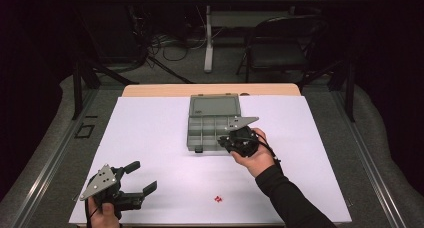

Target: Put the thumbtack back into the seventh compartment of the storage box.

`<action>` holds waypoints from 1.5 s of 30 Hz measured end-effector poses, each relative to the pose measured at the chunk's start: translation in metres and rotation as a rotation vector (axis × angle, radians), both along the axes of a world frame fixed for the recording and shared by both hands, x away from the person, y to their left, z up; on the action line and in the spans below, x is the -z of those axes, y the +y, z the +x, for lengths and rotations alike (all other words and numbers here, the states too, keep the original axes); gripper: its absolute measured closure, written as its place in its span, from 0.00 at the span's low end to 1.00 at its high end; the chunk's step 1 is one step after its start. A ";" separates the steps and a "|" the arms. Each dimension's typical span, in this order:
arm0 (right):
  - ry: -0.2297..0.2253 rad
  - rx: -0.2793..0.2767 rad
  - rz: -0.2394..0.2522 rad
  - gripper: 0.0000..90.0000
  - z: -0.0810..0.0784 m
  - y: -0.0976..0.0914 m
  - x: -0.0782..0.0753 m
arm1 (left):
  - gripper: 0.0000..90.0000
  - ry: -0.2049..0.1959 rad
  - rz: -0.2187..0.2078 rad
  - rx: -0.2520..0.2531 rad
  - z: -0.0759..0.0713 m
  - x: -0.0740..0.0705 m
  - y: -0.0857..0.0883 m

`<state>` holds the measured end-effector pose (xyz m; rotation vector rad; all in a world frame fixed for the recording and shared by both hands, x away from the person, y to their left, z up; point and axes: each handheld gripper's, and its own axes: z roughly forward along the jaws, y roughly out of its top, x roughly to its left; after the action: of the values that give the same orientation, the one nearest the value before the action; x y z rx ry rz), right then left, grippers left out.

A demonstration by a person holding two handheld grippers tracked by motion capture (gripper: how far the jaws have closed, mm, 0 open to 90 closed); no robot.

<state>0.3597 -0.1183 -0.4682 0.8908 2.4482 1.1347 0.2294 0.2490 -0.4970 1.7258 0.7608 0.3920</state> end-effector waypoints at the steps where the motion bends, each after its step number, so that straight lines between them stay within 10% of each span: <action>1: 0.000 0.000 0.000 0.93 0.000 0.000 0.000 | 0.12 0.000 0.000 0.000 0.000 0.000 0.000; 16: 0.054 0.095 -0.057 0.92 0.035 0.006 0.025 | 0.12 -0.003 -0.004 0.004 0.000 0.000 0.001; 34: 0.066 0.112 -0.084 0.91 0.042 0.007 0.036 | 0.12 0.000 -0.004 0.000 0.000 0.000 0.002; 45: 0.022 0.138 -0.082 0.64 0.037 0.007 0.030 | 0.12 0.000 -0.006 -0.001 0.000 0.001 0.003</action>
<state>0.3966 -0.1112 -0.4981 1.0340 2.3898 0.9754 0.2299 0.2517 -0.4976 1.7203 0.7620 0.3898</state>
